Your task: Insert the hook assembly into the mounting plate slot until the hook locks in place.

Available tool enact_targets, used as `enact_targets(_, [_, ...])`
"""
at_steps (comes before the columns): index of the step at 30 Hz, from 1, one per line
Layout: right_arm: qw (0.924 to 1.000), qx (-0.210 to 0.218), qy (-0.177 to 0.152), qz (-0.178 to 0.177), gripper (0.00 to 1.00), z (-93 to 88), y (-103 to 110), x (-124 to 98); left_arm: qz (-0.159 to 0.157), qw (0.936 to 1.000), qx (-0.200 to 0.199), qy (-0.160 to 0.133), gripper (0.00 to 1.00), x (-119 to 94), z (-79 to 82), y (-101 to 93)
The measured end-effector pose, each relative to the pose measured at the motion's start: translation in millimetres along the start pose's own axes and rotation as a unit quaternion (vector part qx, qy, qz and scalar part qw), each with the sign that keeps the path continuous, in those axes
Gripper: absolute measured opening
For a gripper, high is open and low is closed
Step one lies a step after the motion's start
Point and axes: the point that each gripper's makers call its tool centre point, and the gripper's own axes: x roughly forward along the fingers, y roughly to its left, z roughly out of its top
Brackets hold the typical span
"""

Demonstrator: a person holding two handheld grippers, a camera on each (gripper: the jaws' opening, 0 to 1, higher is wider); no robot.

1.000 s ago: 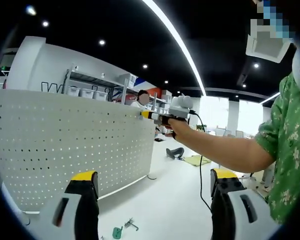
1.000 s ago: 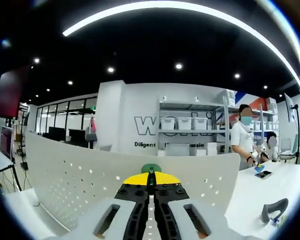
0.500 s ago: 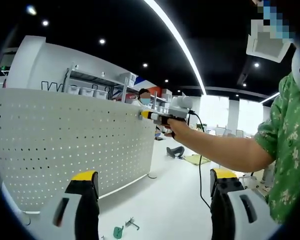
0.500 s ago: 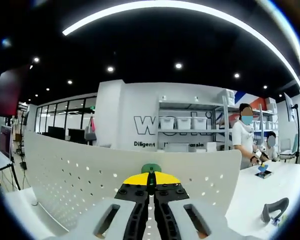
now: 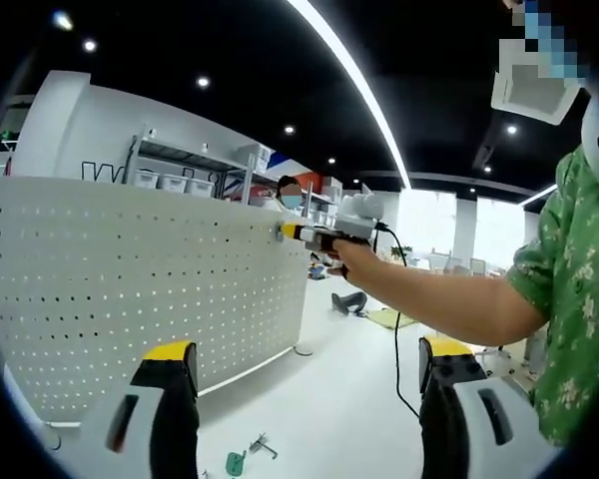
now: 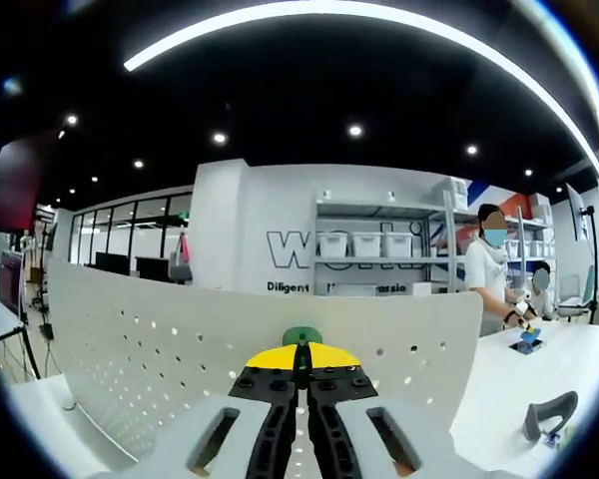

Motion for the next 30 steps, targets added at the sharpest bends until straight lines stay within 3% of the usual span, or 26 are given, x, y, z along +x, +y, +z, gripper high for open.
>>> enact_targets(30, [1.0000,-0.005,0.004,0.000,0.00,-5.8,0.2,0.5,0.002,1.0000,-0.001,0.000,0.93,-0.3,0.6,3.9])
